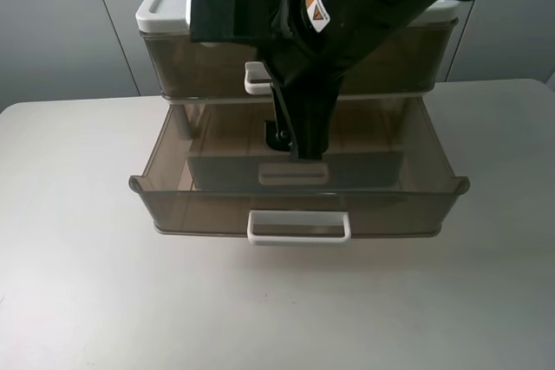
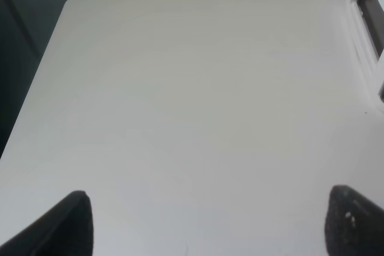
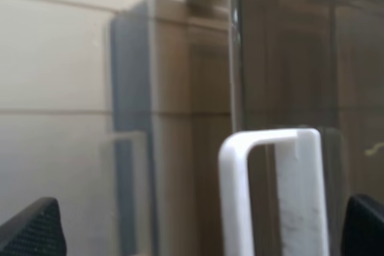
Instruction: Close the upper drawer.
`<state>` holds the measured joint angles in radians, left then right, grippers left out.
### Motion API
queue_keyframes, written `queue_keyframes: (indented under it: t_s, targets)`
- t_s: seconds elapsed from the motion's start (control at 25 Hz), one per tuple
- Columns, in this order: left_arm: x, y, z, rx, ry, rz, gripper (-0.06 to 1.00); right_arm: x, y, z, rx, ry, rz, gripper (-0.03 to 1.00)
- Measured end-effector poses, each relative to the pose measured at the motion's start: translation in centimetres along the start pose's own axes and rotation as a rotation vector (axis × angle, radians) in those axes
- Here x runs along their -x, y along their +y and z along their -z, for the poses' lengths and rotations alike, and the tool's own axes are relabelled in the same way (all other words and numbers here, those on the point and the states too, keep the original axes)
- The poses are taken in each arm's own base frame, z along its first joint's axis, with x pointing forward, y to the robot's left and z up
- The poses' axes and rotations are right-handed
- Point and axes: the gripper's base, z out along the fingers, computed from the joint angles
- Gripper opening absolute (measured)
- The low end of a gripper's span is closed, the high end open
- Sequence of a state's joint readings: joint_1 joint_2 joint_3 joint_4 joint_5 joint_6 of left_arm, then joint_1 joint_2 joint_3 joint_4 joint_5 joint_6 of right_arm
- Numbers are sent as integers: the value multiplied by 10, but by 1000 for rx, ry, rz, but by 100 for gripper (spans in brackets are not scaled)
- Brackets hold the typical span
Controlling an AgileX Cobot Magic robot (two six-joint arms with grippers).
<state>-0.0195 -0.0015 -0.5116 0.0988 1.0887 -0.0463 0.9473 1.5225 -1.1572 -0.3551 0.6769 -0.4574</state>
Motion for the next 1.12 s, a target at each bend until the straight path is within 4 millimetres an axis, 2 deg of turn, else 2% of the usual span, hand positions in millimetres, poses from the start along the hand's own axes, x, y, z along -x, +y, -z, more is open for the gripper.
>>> queue_keyframes:
  t_s: [0.28,0.64,1.12]
  targets:
    - [0,0,0,0,0,0,74,-3,6,10,77,9,-91,70]
    - [0,0,0,0,0,0,74,-4,6,10,77,27,-80,70]
    - [0,0,0,0,0,0,74,-8,4,-15,79,63,-74,70]
